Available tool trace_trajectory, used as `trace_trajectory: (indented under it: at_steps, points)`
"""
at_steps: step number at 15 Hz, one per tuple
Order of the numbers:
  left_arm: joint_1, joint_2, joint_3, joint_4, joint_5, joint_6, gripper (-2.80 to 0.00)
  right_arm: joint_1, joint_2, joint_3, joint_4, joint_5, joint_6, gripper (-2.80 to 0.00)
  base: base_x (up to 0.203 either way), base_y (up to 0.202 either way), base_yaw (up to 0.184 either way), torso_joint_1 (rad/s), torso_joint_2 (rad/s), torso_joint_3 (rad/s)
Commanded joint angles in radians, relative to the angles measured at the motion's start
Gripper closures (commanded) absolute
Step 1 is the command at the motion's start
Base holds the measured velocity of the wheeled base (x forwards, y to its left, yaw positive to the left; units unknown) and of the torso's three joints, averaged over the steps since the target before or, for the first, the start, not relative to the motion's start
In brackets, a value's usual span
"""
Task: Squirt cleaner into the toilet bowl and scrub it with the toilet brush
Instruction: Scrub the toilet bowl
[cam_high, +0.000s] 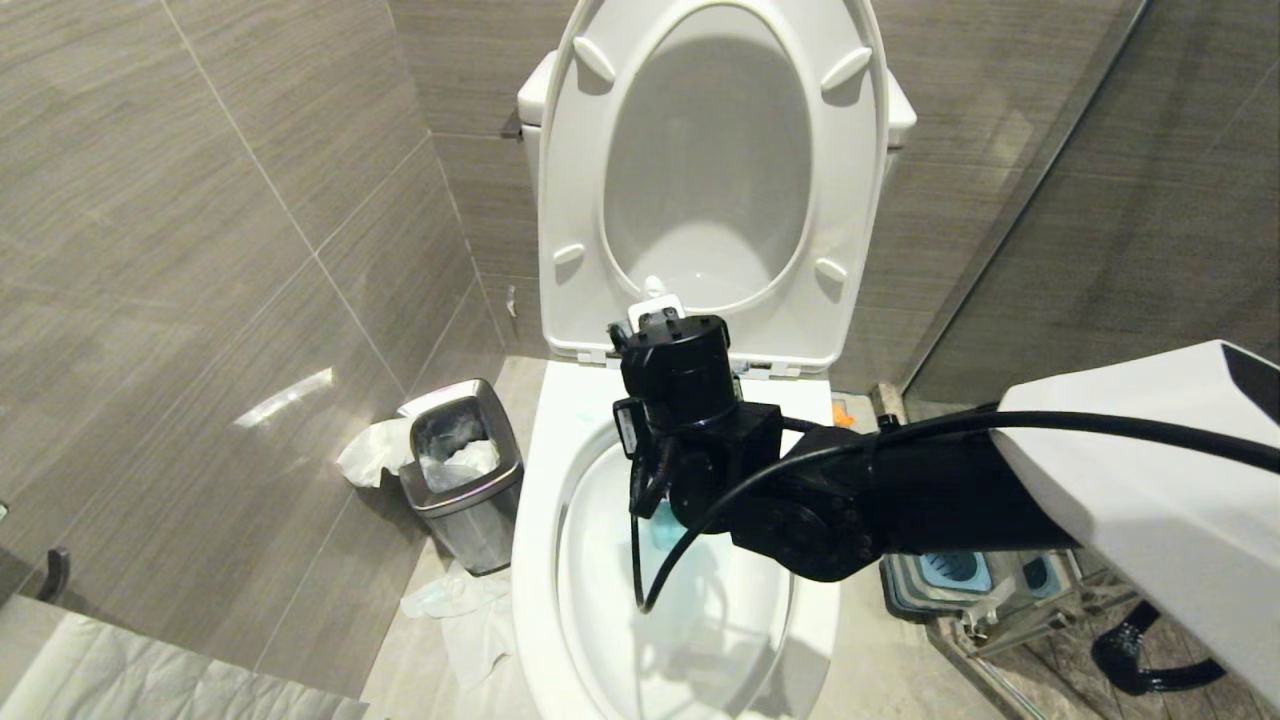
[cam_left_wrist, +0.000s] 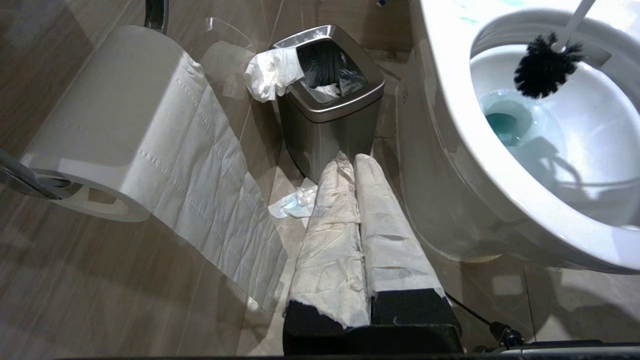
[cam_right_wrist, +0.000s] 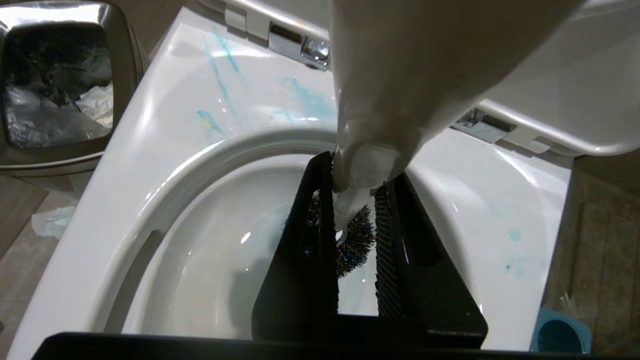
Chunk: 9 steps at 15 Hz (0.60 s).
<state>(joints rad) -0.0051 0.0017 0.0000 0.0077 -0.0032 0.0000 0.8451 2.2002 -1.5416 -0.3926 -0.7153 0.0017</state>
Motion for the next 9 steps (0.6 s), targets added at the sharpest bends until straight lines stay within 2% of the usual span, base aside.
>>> trace_trajectory:
  at_steps: [1,6,9]
  points:
    - [0.001,0.001,0.002,0.0,0.0,0.0,0.0,0.0,-0.061,0.01,0.021,-0.004,0.001,0.0,0.0,0.0,0.0,0.0,0.0,0.0]
    - [0.001,0.001,0.002,0.0,0.0,0.0,0.0,-0.001,-0.083,-0.018,0.125,0.004,0.01,0.0,0.0,0.0,0.0,0.0,0.0,0.0]
    - [0.001,0.001,0.002,0.0,0.0,0.0,0.0,0.0,-0.061,-0.02,0.126,0.013,0.013,0.0,0.0,0.0,0.0,0.0,0.0,0.0]
